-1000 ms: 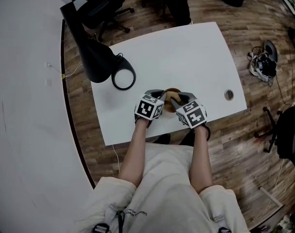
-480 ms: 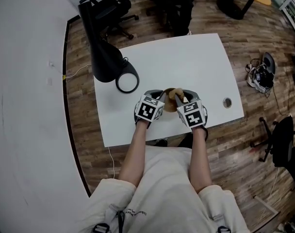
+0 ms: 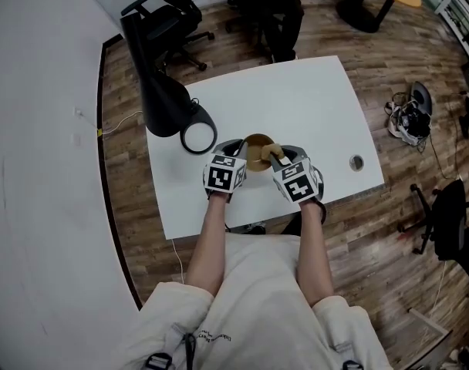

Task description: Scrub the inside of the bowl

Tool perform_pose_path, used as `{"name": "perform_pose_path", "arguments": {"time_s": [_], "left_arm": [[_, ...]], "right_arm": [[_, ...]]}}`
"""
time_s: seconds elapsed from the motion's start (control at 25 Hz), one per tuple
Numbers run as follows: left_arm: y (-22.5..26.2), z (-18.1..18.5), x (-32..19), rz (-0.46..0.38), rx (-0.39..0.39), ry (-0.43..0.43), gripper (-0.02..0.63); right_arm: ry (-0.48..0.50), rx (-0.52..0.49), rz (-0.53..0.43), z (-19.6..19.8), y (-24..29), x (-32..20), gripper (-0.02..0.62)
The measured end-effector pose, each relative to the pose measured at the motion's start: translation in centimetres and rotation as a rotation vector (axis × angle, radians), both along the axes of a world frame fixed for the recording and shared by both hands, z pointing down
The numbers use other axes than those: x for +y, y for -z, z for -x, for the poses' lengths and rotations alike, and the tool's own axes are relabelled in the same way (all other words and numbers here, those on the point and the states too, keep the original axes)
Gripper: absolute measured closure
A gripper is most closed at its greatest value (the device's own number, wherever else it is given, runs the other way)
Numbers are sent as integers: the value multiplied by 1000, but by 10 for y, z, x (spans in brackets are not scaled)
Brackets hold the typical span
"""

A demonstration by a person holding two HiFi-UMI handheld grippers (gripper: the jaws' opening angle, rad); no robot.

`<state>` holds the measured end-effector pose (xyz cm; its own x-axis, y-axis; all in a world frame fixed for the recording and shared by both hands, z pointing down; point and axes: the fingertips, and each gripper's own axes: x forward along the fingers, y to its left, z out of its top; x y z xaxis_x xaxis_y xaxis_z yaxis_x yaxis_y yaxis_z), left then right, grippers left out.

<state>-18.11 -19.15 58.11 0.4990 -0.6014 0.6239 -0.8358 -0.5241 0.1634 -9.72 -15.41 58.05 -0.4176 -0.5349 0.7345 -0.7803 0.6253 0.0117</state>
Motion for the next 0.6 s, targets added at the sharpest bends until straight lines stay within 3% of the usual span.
{"name": "perform_pose_path", "arguments": {"time_s": [0.24, 0.6], "left_arm": [[7, 7, -6, -21, 40, 56, 588], [16, 4, -13, -33, 76, 55, 588]], "right_arm": [[45, -18, 31, 14, 2, 7, 483], [130, -49, 31, 36, 11, 14, 486]]}}
